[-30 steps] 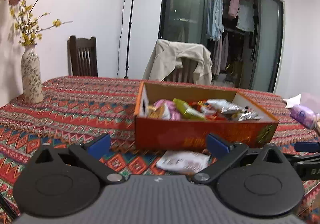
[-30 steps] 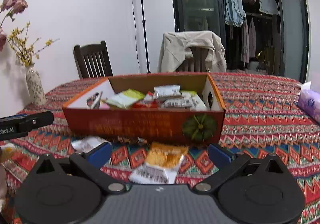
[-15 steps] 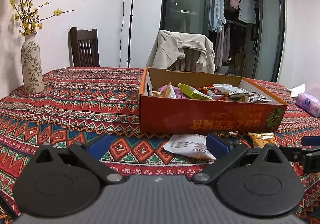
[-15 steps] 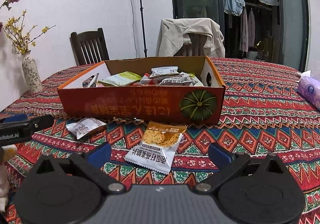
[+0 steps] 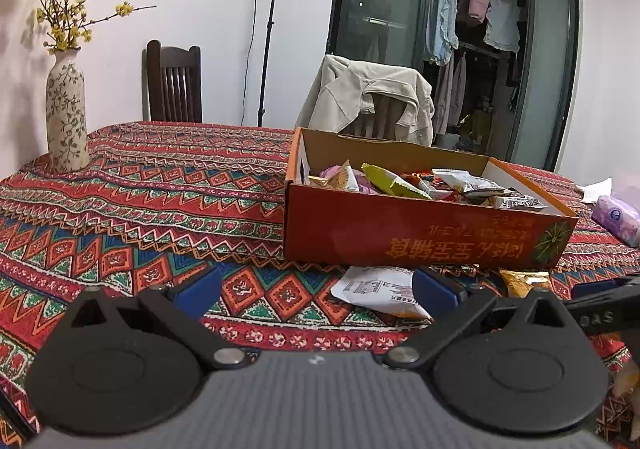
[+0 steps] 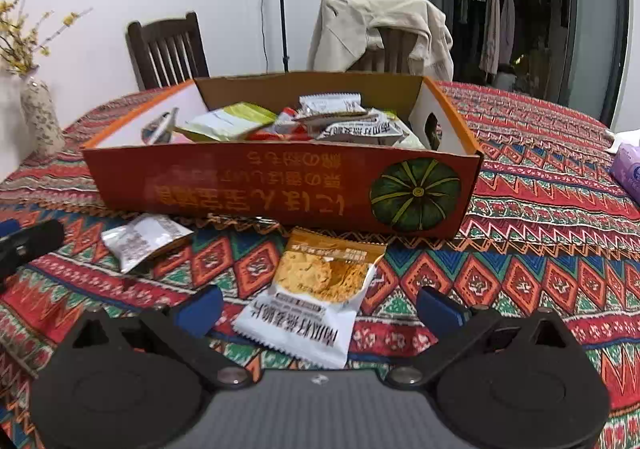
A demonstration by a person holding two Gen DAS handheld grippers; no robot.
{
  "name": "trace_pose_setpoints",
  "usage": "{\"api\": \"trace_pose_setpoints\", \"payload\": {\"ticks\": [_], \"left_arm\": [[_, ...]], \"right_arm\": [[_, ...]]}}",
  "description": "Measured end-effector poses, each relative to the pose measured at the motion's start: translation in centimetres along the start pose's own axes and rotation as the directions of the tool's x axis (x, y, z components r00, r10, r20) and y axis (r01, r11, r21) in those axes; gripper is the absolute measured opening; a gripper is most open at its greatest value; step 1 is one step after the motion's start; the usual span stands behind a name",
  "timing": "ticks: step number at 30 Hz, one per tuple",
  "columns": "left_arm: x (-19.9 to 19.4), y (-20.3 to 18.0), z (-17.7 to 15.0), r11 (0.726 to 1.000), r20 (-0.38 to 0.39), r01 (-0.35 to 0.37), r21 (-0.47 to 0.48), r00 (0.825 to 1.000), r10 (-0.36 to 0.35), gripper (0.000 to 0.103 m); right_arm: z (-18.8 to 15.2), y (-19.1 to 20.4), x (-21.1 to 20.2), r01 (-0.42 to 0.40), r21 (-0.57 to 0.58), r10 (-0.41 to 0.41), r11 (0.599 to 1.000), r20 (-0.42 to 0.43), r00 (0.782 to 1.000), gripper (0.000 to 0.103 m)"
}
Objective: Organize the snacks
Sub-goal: 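Withdraw both tools from the box toward the remaining snacks, then grasp the gold oat crisp packet with the right tool while the left tool approaches the white wrapper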
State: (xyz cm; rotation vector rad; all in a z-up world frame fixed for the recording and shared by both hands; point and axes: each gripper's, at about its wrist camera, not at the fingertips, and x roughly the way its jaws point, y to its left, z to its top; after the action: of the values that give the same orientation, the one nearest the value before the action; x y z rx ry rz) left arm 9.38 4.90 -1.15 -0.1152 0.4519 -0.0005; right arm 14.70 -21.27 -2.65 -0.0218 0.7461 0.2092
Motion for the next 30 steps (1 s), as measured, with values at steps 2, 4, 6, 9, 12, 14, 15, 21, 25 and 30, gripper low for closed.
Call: {"api": "trace_pose_setpoints", "payload": {"ticks": [2,4,6,9,12,14,15,21,25,30], "left_arm": [[0.0,0.0,0.0,1.0,-0.004,0.001,-0.003,1.0,-0.001,0.103],[0.0,0.1,0.0,1.0,-0.003,0.002,-0.005,1.0,-0.002,0.103],[0.0,0.1,0.0,1.0,-0.004,0.003,-0.009,1.0,-0.003,0.103],[0.1,0.2,0.0,1.0,-0.01,0.002,-0.014,1.0,-0.002,0.103],[0.1,0.3,0.0,1.0,-0.012,0.0,-0.019,1.0,-0.001,0.103],[0.1,0.3,0.0,1.0,-0.013,-0.001,-0.02,1.0,0.001,0.103],[0.1,0.3,0.0,1.0,-0.013,-0.002,-0.021,1.0,0.002,0.103],[0.2,0.3,0.0,1.0,-0.019,-0.003,-0.02,1.0,0.003,0.103],[0.3,0.3,0.0,1.0,-0.021,-0.001,-0.021,1.0,0.001,0.103],[0.4,0.4,0.0,1.0,-0.027,-0.007,-0.023,1.0,0.007,0.103]], "right_arm": [[0.3,0.0,0.9,0.001,0.0,-0.001,1.0,-0.023,1.0,0.103],[0.5,0.3,1.5,0.021,-0.013,-0.022,1.0,-0.034,0.999,0.103],[0.6,0.3,1.8,0.022,-0.013,-0.022,1.0,-0.027,0.999,0.103],[0.5,0.2,2.0,0.02,-0.022,-0.02,1.0,-0.008,1.0,0.103],[0.4,0.1,2.1,0.011,-0.032,-0.011,0.999,0.003,1.0,0.103],[0.5,0.1,2.1,0.002,-0.042,-0.002,0.999,-0.001,1.0,0.103],[0.6,0.0,2.2,-0.005,-0.048,0.005,0.999,-0.004,1.0,0.103],[0.5,-0.3,1.7,-0.024,-0.052,0.025,0.998,0.016,1.0,0.095],[0.5,-0.9,0.8,-0.026,-0.035,0.028,0.999,0.045,0.999,0.051],[0.0,-1.1,0.0,-0.028,-0.029,0.03,0.999,0.091,0.995,0.044]]}}
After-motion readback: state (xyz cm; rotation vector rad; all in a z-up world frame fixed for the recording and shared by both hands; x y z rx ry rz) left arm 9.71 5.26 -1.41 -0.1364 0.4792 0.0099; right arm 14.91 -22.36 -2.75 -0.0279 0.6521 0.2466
